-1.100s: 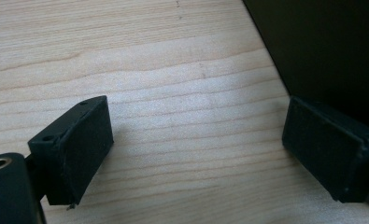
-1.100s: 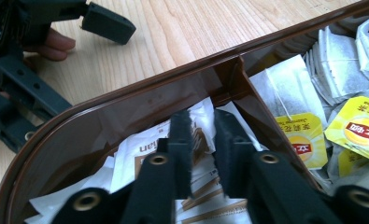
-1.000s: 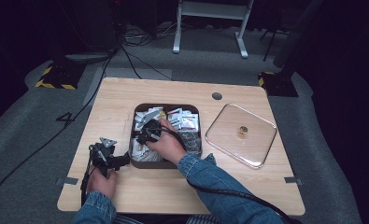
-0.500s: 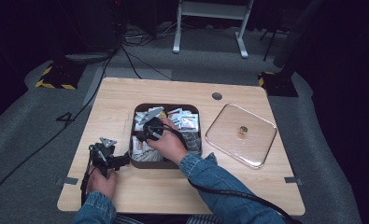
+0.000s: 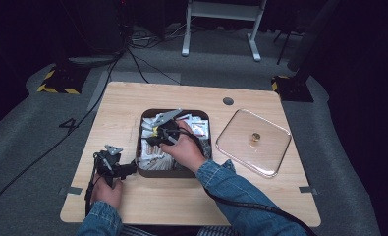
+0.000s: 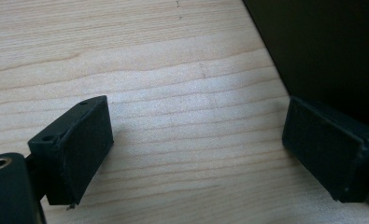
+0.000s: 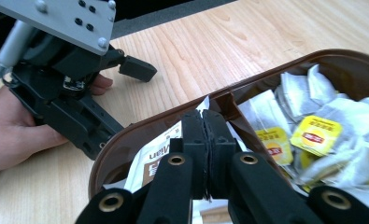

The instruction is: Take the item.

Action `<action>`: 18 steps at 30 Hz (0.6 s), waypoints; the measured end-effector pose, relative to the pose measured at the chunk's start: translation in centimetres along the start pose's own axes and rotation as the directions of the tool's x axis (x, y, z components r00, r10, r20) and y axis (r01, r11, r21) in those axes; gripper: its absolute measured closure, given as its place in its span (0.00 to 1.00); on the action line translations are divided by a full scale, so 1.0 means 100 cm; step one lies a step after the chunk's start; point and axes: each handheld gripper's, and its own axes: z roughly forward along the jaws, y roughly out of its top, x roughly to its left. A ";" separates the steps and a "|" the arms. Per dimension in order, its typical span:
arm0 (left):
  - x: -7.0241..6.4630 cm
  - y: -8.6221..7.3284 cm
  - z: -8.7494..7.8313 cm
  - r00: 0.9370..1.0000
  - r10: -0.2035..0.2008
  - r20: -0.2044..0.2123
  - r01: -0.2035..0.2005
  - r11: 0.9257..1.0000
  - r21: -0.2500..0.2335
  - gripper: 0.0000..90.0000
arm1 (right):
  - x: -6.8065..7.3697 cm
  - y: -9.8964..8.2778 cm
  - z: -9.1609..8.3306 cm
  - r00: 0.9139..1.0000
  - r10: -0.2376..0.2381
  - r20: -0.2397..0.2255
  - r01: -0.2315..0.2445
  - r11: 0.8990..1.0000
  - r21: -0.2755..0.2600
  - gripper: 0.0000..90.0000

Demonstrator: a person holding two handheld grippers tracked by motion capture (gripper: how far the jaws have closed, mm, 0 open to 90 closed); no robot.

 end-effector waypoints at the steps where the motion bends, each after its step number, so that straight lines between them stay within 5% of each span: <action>1: 0.000 0.000 0.000 1.000 0.000 0.000 0.000 1.000 0.000 0.10 | 0.000 0.000 -0.003 1.000 0.005 0.003 -0.005 1.000 -0.004 0.99; 18: 0.000 0.000 0.000 1.000 0.003 0.003 -0.003 1.000 0.001 0.10 | 0.002 -0.013 -0.079 1.000 0.016 0.010 -0.015 0.994 -0.108 0.99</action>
